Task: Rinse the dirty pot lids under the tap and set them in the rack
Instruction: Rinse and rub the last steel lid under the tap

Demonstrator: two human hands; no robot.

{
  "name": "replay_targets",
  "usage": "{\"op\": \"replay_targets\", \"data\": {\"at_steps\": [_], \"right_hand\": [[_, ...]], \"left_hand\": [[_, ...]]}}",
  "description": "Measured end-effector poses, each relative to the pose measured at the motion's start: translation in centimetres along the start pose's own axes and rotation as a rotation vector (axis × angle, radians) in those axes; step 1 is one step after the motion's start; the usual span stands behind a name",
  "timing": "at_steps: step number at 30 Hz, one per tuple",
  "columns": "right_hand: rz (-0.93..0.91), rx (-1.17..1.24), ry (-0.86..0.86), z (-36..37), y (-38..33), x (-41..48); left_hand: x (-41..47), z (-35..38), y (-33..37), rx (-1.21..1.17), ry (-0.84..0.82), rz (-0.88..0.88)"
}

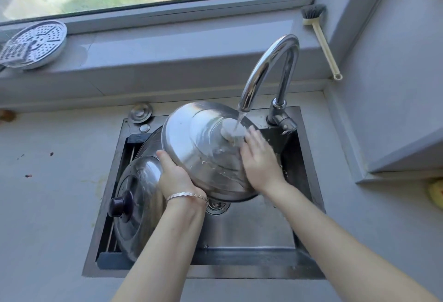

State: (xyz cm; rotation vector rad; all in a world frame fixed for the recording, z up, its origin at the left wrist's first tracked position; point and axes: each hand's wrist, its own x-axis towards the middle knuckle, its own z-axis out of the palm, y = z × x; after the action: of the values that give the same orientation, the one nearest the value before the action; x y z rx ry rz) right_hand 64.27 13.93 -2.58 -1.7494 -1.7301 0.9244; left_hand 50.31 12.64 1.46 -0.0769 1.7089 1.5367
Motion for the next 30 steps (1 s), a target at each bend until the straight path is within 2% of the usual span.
{"op": "replay_targets", "data": {"at_steps": [2,6,7,8,11,12,14,17,18,19,22,23,24,27,28,30], "right_hand": [[-0.127,-0.007,-0.008,1.4,-1.8,-2.9],[-0.621,-0.227,-0.022,1.5,-3.2,-5.5],[-0.655,-0.255,-0.043,1.1,-2.8,-5.3],[-0.621,-0.252,-0.048,0.5,-2.2,-4.9],[-0.246,-0.108,-0.03,-1.1,0.0,-3.7],[-0.171,-0.092,-0.019,-1.3,0.5,-3.4],[-0.196,-0.117,-0.025,-1.2,-0.4,-4.1],[-0.507,-0.207,-0.039,0.2,-1.9,-6.0],[-0.537,-0.216,-0.013,0.2,-1.8,-6.1],[-0.486,-0.202,-0.003,0.0,-1.7,-5.7],[-0.106,-0.043,-0.017,-0.8,-0.6,-4.4],[-0.05,-0.016,-0.012,-0.8,-0.5,-4.4],[-0.065,-0.027,-0.001,-0.7,-0.8,-4.7],[-0.271,-0.131,-0.009,0.5,-1.6,-6.1],[-0.261,-0.116,-0.009,0.6,-1.4,-6.1],[-0.117,-0.012,0.034,0.2,-0.8,-4.4]], "left_hand": [[0.1,0.6,0.3,0.02,0.057,0.017],[0.3,0.6,-0.1,-0.01,0.081,-0.1],[0.3,0.4,-0.1,-0.02,0.08,-0.102],[0.2,0.3,0.0,-0.025,0.079,-0.079],[-0.1,-0.1,0.4,-0.033,0.084,-0.002],[-0.3,-0.1,0.4,-0.039,0.089,0.01],[-0.6,0.1,0.4,-0.045,0.1,0.018],[-0.9,0.4,0.4,-0.093,0.113,0.012],[-1.0,0.5,0.4,-0.081,0.119,0.024],[-1.3,0.6,0.4,-0.058,0.128,0.053],[-1.3,0.4,0.3,-0.039,0.149,0.109],[-1.3,0.3,0.4,-0.03,0.148,0.103],[-1.2,0.3,0.6,-0.027,0.149,0.086],[-0.4,0.2,0.7,-0.051,0.12,0.002],[-0.4,0.0,0.7,-0.042,0.102,-0.001],[-0.6,-0.3,0.6,-0.019,0.048,0.011]]}}
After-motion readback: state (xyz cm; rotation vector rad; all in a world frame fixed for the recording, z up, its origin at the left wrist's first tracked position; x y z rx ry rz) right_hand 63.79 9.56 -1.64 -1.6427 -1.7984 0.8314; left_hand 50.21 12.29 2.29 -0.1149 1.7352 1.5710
